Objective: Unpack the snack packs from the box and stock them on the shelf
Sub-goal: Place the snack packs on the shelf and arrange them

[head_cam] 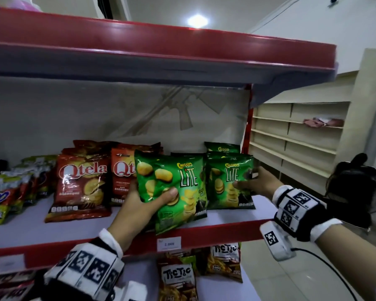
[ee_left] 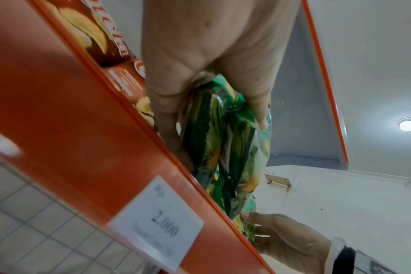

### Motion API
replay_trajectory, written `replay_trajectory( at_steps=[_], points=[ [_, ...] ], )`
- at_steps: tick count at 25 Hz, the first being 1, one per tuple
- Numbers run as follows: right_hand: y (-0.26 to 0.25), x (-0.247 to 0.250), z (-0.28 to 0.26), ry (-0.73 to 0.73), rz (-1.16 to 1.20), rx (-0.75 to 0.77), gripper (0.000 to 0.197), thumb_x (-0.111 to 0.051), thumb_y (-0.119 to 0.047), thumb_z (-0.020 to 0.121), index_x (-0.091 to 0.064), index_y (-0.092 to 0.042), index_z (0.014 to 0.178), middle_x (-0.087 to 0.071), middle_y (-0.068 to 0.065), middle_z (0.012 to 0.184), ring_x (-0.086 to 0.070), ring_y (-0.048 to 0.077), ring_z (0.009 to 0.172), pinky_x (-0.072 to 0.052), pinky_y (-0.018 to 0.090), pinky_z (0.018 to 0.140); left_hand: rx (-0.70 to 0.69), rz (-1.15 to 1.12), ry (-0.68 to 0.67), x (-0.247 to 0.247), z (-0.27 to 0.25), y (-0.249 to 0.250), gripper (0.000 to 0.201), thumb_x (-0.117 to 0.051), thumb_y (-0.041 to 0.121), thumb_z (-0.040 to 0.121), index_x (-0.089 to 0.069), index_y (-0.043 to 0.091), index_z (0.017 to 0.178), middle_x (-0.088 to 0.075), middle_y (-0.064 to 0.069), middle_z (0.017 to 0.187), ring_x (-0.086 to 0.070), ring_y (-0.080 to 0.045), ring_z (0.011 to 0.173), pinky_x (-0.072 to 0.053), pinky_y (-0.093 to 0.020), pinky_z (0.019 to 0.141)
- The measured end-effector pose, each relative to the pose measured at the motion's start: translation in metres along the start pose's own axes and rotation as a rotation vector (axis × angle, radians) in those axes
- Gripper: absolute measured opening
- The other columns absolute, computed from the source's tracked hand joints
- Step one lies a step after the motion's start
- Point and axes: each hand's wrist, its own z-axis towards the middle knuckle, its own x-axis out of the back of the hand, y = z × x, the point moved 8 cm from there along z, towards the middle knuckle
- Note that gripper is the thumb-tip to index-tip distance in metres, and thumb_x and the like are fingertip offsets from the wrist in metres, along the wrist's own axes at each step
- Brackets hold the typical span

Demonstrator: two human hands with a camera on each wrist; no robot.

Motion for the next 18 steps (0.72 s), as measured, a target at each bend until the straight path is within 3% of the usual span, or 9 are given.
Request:
replay_trajectory(
  at_steps=[1, 4, 5, 7, 9, 11, 14, 15, 18],
  points=[
    [0.001, 0.001, -0.002, -0.012, 0.008, -0.004, 0.077, -0.085, -0.028, 0.067, -0.044, -0.005, 0.128, -0.060, 0.013, 0.116, -0.062, 0.027, 0.100, -0.053, 0.038, 0.085, 0.019, 0.002, -0.008, -0.007, 0.007, -0.003, 0.077, -0.080, 0.026, 0.062, -0.046, 0.020, 0.131, -0.067, 0.000, 0.118, -0.066, -0.016, 0.105, -0.053, -0.032, 0.090],
    [-0.006, 0.013, -0.011, 0.037, -0.034, 0.061, 0.100, -0.082, -0.033, 0.070, -0.022, -0.008, 0.147, -0.043, 0.014, 0.143, -0.047, 0.030, 0.127, -0.041, 0.045, 0.105, 0.076, 0.056, 0.003, -0.019, 0.027, -0.014, 0.088, -0.083, 0.032, 0.061, -0.040, 0.019, 0.137, -0.062, -0.003, 0.125, -0.060, -0.022, 0.114, -0.045, -0.044, 0.103],
    [-0.012, 0.020, -0.017, 0.110, -0.047, 0.115, 0.096, -0.080, -0.036, 0.071, -0.025, -0.010, 0.146, -0.041, 0.013, 0.145, -0.044, 0.029, 0.130, -0.039, 0.045, 0.107, 0.088, 0.075, 0.007, -0.020, 0.034, -0.018, 0.090, -0.084, 0.033, 0.060, -0.039, 0.018, 0.137, -0.061, -0.004, 0.127, -0.059, -0.023, 0.115, -0.044, -0.045, 0.104],
    [-0.028, 0.027, -0.036, 0.204, -0.044, 0.229, 0.075, -0.077, -0.045, 0.071, -0.041, -0.021, 0.132, -0.050, 0.010, 0.130, -0.050, 0.027, 0.121, -0.045, 0.041, 0.099, 0.129, 0.095, -0.005, -0.023, 0.045, -0.025, 0.100, -0.085, 0.038, 0.053, -0.039, 0.017, 0.138, -0.059, -0.005, 0.131, -0.057, -0.025, 0.118, -0.044, -0.045, 0.105],
    [-0.038, 0.009, -0.051, 0.087, -0.132, 0.249, 0.070, -0.074, -0.058, 0.067, -0.043, -0.032, 0.125, -0.048, 0.006, 0.122, -0.052, 0.025, 0.113, -0.047, 0.039, 0.092, 0.185, 0.147, -0.007, -0.025, 0.056, -0.031, 0.106, -0.086, 0.042, 0.054, -0.033, 0.015, 0.141, -0.055, -0.004, 0.133, -0.053, -0.023, 0.119, -0.041, -0.038, 0.105],
    [-0.037, -0.016, -0.058, -0.043, -0.239, 0.197, 0.079, -0.074, -0.060, 0.065, -0.037, -0.038, 0.131, -0.037, 0.010, 0.132, -0.043, 0.030, 0.123, -0.042, 0.043, 0.103, 0.256, 0.219, -0.030, -0.028, 0.064, -0.038, 0.104, -0.087, 0.044, 0.058, -0.031, 0.011, 0.138, -0.054, -0.002, 0.124, -0.053, -0.021, 0.112, -0.040, -0.031, 0.100],
    [-0.036, -0.027, -0.058, -0.028, -0.224, 0.204, 0.084, -0.079, -0.047, 0.068, -0.032, -0.036, 0.137, -0.023, 0.012, 0.137, -0.033, 0.034, 0.131, -0.034, 0.042, 0.112, 0.298, 0.192, -0.212, -0.051, 0.069, -0.041, 0.117, -0.089, 0.056, 0.039, -0.043, 0.004, 0.134, -0.060, -0.010, 0.127, -0.058, -0.026, 0.116, -0.043, -0.041, 0.106],
    [-0.035, -0.026, -0.056, -0.008, -0.179, 0.202, 0.087, -0.081, -0.043, 0.067, -0.031, -0.035, 0.138, -0.022, 0.012, 0.138, -0.033, 0.034, 0.131, -0.033, 0.041, 0.112, 0.304, 0.168, -0.232, -0.055, 0.070, -0.042, 0.112, -0.087, 0.053, 0.042, -0.044, 0.004, 0.134, -0.060, -0.012, 0.129, -0.058, -0.027, 0.118, -0.043, -0.043, 0.106],
    [-0.024, -0.013, -0.048, 0.112, -0.166, 0.147, 0.103, -0.084, -0.045, 0.061, -0.025, -0.032, 0.143, -0.023, 0.011, 0.138, -0.026, 0.032, 0.134, -0.030, 0.040, 0.112, 0.311, 0.154, -0.160, -0.057, 0.079, -0.053, 0.070, -0.078, 0.026, 0.076, -0.046, 0.004, 0.134, -0.060, -0.014, 0.129, -0.056, -0.029, 0.119, -0.043, -0.044, 0.105]
  ],
)
